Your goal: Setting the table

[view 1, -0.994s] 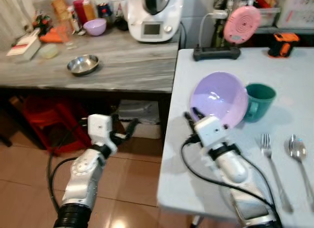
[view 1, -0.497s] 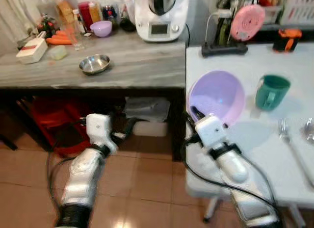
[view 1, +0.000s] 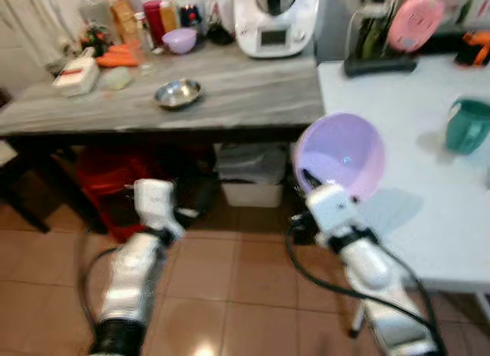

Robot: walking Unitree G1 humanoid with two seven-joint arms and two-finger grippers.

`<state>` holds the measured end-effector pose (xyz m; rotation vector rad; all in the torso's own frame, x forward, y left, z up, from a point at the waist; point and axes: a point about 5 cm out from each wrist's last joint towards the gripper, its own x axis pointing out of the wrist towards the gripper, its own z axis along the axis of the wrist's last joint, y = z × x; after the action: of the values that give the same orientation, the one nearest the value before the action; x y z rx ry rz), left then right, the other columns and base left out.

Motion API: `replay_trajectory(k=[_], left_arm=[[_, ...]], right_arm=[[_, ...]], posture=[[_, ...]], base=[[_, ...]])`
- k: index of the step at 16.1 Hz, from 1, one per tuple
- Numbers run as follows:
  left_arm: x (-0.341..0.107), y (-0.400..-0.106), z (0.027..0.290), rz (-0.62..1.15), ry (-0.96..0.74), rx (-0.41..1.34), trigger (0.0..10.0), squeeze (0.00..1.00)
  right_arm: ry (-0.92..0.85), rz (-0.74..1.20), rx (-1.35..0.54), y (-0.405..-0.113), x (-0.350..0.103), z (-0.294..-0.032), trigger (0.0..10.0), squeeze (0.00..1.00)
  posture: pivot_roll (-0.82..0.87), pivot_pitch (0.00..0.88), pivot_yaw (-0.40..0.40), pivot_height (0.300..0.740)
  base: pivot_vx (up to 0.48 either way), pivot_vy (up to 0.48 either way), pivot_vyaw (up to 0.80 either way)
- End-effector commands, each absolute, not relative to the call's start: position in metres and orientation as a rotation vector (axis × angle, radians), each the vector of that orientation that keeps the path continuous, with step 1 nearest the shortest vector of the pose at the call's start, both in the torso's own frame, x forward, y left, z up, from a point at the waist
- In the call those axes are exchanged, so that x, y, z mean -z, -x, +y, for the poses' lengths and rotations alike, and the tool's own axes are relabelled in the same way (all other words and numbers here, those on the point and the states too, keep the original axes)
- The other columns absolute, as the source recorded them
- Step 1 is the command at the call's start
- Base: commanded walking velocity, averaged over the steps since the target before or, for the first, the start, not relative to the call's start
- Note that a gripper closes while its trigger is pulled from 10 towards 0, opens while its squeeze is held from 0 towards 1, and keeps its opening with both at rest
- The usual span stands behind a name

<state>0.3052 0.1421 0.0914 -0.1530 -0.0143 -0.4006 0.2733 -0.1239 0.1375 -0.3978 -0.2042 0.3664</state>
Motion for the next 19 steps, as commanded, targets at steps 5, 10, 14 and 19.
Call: replay_trajectory(k=[5,10,14,19], left_arm=[[-0.094,-0.309,0.1521,-0.018,0.122,0.386,10.0,0.0],[-0.0929,-0.3095,0.151,-0.012,0.125,0.384,10.0,0.0],[-0.0927,-0.3104,0.1505,-0.013,0.128,0.382,10.0,0.0],[-0.0935,-0.3122,0.1512,-0.016,0.123,0.381,10.0,0.0]], right_arm=[[0.376,-0.243,-0.367,-0.275,-0.1455,-0.1172,10.0,0.0],[0.377,-0.244,-0.369,-0.2753,-0.1452,-0.1167,10.0,0.0],[0.376,-0.245,-0.372,-0.2755,-0.1448,-0.1155,10.0,0.0],[0.373,-0.247,-0.374,-0.2761,-0.1441,-0.1136,10.0,0.0]], posture=[[-0.1,0.014,0.124,0.74],[-0.11,0.014,0.125,0.74],[-0.11,0.011,0.126,0.74],[-0.1,0.005,0.128,0.74]], base=[[0.0,0.394,0.0],[0.0,0.407,0.0],[0.0,0.412,0.0],[0.0,0.415,0.0]])
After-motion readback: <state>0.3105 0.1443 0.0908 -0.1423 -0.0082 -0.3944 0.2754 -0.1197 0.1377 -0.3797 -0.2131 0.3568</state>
